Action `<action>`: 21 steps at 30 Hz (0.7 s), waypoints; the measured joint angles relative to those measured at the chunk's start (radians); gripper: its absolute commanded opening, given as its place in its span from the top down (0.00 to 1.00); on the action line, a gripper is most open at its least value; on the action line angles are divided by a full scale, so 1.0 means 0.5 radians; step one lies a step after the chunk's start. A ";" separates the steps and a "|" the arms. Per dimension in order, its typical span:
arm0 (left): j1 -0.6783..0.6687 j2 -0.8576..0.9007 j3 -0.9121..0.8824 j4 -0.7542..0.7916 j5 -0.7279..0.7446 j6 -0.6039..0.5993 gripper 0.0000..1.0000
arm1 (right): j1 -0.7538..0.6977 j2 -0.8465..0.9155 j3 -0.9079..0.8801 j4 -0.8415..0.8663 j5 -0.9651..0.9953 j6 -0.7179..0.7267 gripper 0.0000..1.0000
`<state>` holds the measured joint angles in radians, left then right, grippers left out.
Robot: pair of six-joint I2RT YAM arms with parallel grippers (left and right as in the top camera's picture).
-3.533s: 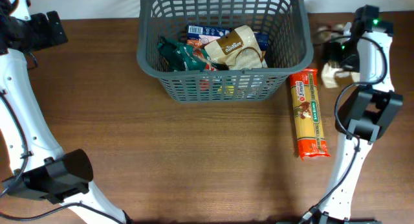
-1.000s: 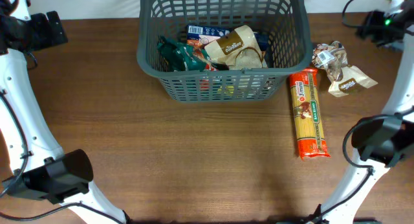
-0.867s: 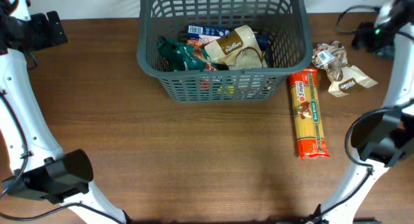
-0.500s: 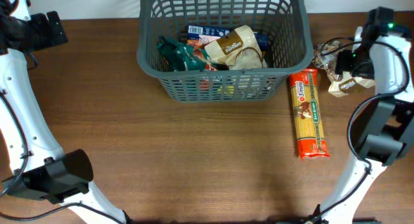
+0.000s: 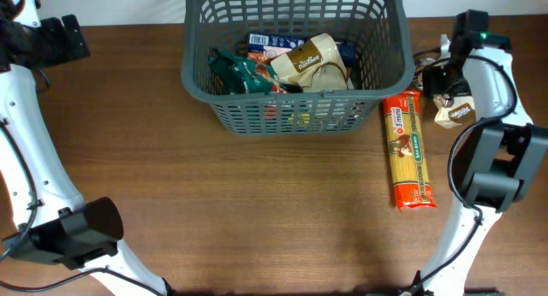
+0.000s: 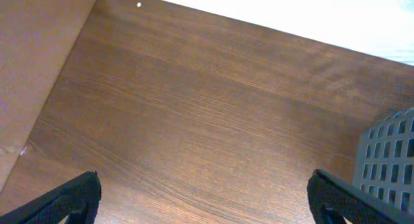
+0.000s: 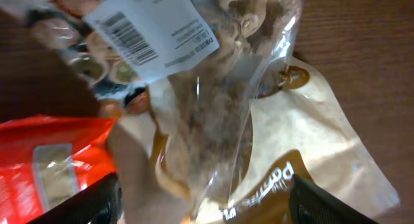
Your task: Pack container
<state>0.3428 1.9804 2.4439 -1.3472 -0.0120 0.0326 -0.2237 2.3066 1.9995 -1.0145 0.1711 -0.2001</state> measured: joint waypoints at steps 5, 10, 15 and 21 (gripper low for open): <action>0.000 0.000 0.000 0.000 0.000 0.000 0.01 | -0.018 0.070 -0.001 0.047 0.009 -0.007 0.20; 0.000 0.000 0.000 0.000 0.001 0.000 0.01 | -0.019 0.111 -0.002 0.122 0.010 -0.012 0.25; 0.000 0.000 0.000 0.000 0.000 0.000 0.01 | -0.019 0.170 -0.001 0.139 0.032 -0.024 0.42; 0.000 0.000 0.000 0.000 0.000 0.000 0.01 | -0.019 0.173 0.000 0.114 0.063 0.057 0.70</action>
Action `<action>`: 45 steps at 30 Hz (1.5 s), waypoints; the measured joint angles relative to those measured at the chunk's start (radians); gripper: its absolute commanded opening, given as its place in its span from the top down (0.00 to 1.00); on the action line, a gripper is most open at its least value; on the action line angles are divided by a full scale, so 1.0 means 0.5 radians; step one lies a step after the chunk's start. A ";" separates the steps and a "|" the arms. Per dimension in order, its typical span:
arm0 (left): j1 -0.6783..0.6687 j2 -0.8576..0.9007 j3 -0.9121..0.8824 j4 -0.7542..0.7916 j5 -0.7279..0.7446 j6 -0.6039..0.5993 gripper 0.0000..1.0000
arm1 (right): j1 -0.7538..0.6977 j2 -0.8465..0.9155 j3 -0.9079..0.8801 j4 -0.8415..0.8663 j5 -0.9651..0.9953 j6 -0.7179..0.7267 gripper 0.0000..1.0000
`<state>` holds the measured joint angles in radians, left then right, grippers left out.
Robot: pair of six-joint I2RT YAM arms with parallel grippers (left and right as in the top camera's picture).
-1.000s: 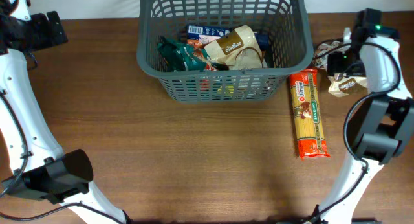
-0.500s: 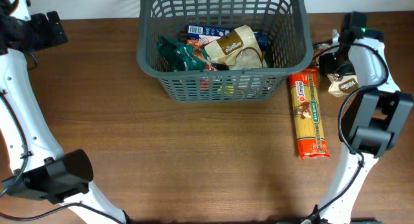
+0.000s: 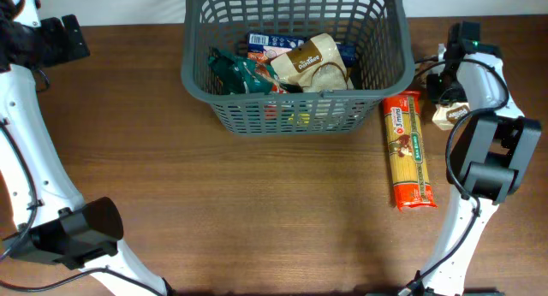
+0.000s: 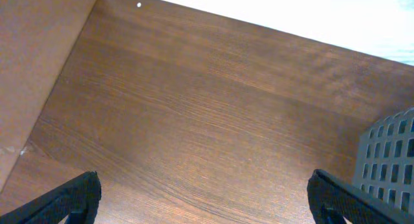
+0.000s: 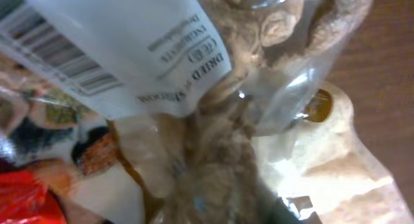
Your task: Pack container
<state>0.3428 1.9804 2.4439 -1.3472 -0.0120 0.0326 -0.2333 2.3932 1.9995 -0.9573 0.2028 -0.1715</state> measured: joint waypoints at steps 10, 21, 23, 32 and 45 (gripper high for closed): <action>0.000 0.000 0.000 0.000 0.000 0.000 0.01 | -0.017 0.034 0.161 -0.194 -0.288 0.246 0.80; 0.000 0.000 0.000 0.000 0.000 0.000 0.01 | -0.114 0.049 0.912 -0.629 -0.610 0.401 0.80; 0.000 0.000 0.000 0.000 0.000 0.000 0.01 | -0.132 0.049 1.092 -0.707 -0.637 0.406 0.80; 0.000 0.000 0.000 0.000 0.000 0.000 0.01 | -0.104 0.048 1.842 -0.855 -1.088 0.563 0.84; 0.000 0.000 0.000 0.000 0.000 0.000 0.01 | 0.369 -0.134 2.249 -1.070 -1.488 0.660 0.85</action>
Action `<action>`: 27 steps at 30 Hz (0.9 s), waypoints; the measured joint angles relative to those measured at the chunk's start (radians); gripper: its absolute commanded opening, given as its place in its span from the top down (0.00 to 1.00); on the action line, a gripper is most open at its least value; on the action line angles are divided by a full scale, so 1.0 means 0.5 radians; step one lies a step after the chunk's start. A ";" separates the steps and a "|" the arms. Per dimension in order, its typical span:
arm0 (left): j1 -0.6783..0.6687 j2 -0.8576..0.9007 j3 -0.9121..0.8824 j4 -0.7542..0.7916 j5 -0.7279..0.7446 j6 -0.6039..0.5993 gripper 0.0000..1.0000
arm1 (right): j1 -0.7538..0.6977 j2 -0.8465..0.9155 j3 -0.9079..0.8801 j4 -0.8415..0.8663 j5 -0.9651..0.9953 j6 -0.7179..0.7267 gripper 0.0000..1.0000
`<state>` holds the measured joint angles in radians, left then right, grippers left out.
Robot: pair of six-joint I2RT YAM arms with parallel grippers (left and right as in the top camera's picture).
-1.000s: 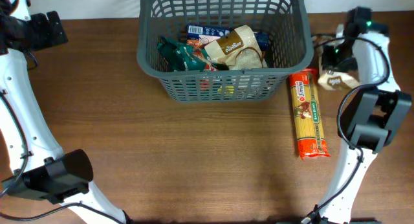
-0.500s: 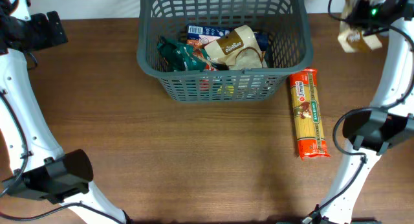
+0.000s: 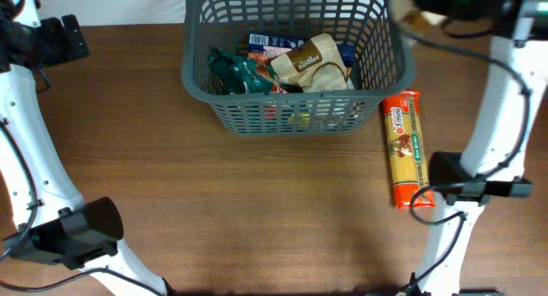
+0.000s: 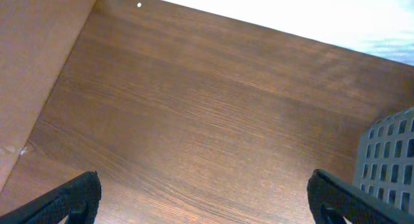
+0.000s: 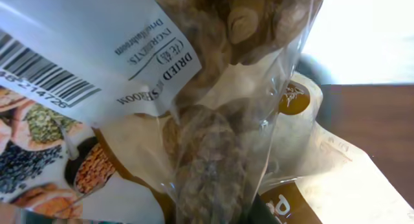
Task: Pack container
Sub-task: 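Carry the mushroom bag into the basket and open the gripper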
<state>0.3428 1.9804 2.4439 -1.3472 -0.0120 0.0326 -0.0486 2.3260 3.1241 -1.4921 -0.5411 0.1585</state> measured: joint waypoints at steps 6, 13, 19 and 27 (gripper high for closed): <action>0.000 0.000 0.000 0.000 0.001 0.000 0.01 | 0.353 -0.006 0.000 -0.002 0.114 -0.134 0.84; 0.000 0.000 0.000 0.000 0.000 0.000 0.01 | 0.602 -0.006 -0.042 0.006 0.571 -0.256 0.79; 0.000 0.000 0.000 0.000 0.000 0.000 0.01 | 0.669 -0.007 -0.348 0.014 0.716 -0.287 0.77; 0.000 0.000 0.000 0.000 0.000 0.000 0.01 | 0.757 0.001 -0.861 0.162 0.767 -0.305 0.61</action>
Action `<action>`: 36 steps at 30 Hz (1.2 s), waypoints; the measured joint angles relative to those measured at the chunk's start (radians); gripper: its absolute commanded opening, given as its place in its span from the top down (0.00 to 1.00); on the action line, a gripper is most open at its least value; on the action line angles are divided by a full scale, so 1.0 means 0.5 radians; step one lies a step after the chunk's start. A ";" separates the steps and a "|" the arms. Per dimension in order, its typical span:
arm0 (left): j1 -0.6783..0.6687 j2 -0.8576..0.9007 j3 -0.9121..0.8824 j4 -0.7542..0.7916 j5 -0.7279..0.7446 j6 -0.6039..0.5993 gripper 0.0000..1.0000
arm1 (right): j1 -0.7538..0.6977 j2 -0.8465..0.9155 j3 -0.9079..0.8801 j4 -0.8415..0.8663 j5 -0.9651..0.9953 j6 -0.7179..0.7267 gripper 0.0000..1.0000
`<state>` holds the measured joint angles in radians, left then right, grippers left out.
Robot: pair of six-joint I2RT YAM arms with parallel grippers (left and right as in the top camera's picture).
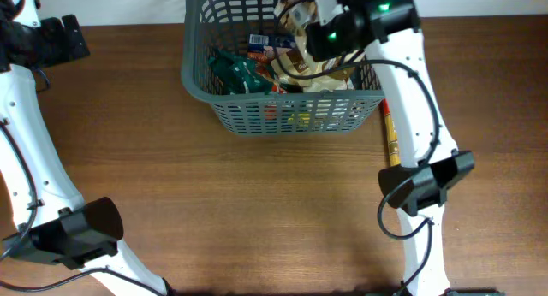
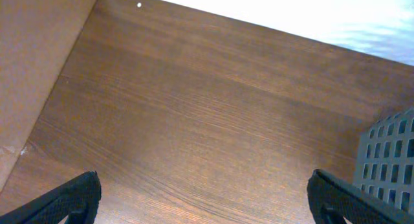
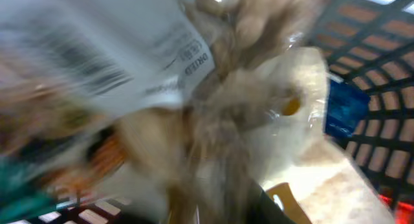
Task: Pack container
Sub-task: 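Carry the mushroom bag into the basket and open the gripper, then move the right gripper down to the red spaghetti box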
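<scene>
The grey basket stands at the table's far middle, holding a green packet, a blue box and a beige pouch. My right gripper hangs over the inside of the basket, shut on a clear bag of dried mushrooms with a white label; a second beige pouch hangs with it. The right wrist view is blurred and the bag hides the fingers. The orange spaghetti pack lies right of the basket, mostly behind the arm. My left gripper is open over bare wood.
The right arm's links run down the basket's right side to its base. The left arm's base is at the near left. A corner of the basket shows at the left wrist view's right edge.
My right gripper, with the mushroom bag and the beige pouch, has gone from above the basket's far right corner to over the inside of the basket. The left arm has not moved.
My right gripper was low on the table right of the basket, over the mushroom bag and beige pouch beside the spaghetti. Then it was pressed closer onto the bag. Later it held both packets high off the table, and now over the basket.
</scene>
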<state>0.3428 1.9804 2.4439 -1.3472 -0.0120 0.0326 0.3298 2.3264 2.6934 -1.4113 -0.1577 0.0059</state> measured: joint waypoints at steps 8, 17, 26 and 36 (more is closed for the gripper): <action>0.000 0.000 0.000 0.000 0.000 0.000 0.01 | 0.024 0.001 -0.101 0.039 0.008 -0.013 0.42; 0.000 0.000 0.000 0.000 0.000 0.000 0.01 | 0.023 -0.094 -0.076 -0.013 0.121 -0.014 0.41; 0.000 0.000 0.000 0.000 0.000 0.000 0.01 | 0.165 -0.757 0.118 -0.059 0.703 -0.088 0.42; 0.000 0.000 0.000 0.000 0.000 0.000 0.01 | 0.010 -1.547 -0.613 0.078 0.943 -0.033 0.32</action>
<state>0.3428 1.9804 2.4439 -1.3472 -0.0120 0.0326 0.3347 1.5532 2.3867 -1.3724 0.3138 -0.0105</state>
